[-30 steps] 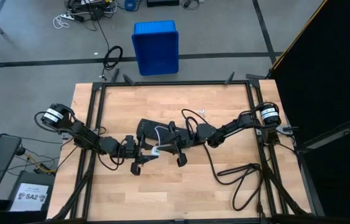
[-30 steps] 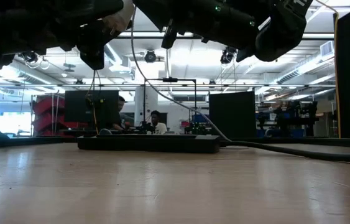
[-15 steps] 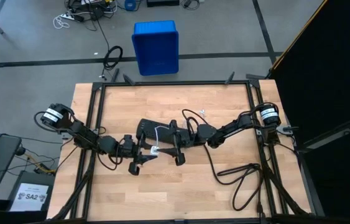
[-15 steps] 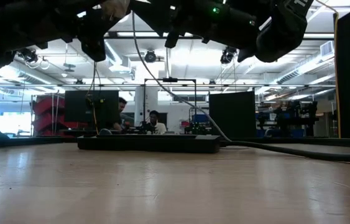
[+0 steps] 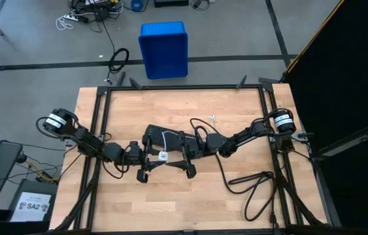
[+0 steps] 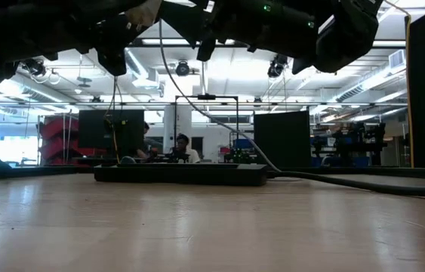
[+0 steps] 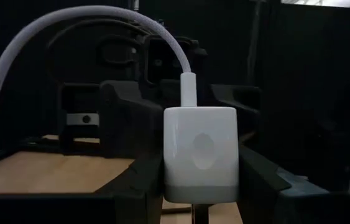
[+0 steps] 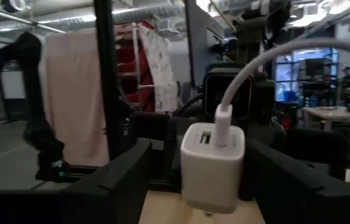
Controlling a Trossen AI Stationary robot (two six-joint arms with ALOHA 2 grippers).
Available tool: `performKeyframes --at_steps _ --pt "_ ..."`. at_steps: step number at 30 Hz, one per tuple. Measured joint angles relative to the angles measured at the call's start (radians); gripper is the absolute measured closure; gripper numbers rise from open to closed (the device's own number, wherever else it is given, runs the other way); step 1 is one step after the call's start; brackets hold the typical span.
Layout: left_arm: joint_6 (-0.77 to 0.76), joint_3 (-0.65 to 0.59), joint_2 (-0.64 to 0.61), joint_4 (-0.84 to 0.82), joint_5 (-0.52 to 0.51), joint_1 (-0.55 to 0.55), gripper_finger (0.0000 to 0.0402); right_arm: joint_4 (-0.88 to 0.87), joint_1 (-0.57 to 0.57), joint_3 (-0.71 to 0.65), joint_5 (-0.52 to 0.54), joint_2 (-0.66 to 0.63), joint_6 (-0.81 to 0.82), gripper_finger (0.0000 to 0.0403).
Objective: Insert USB
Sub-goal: Insert the white charger adapter into the black outlet extension
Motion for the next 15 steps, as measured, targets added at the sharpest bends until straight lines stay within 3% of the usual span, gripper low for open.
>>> performKeyframes --at_steps 11,15 --pt "-0.008 0.000 0.000 -0.013 -0.007 0.001 0.0275 -0.030 -0.002 0.001 0.056 0.000 0.063 0.0158" --pt "-0.008 0.000 0.000 -0.014 -0.006 0.001 0.0275 -0.173 -0.002 0.069 0.067 0.000 0.060 0.0167"
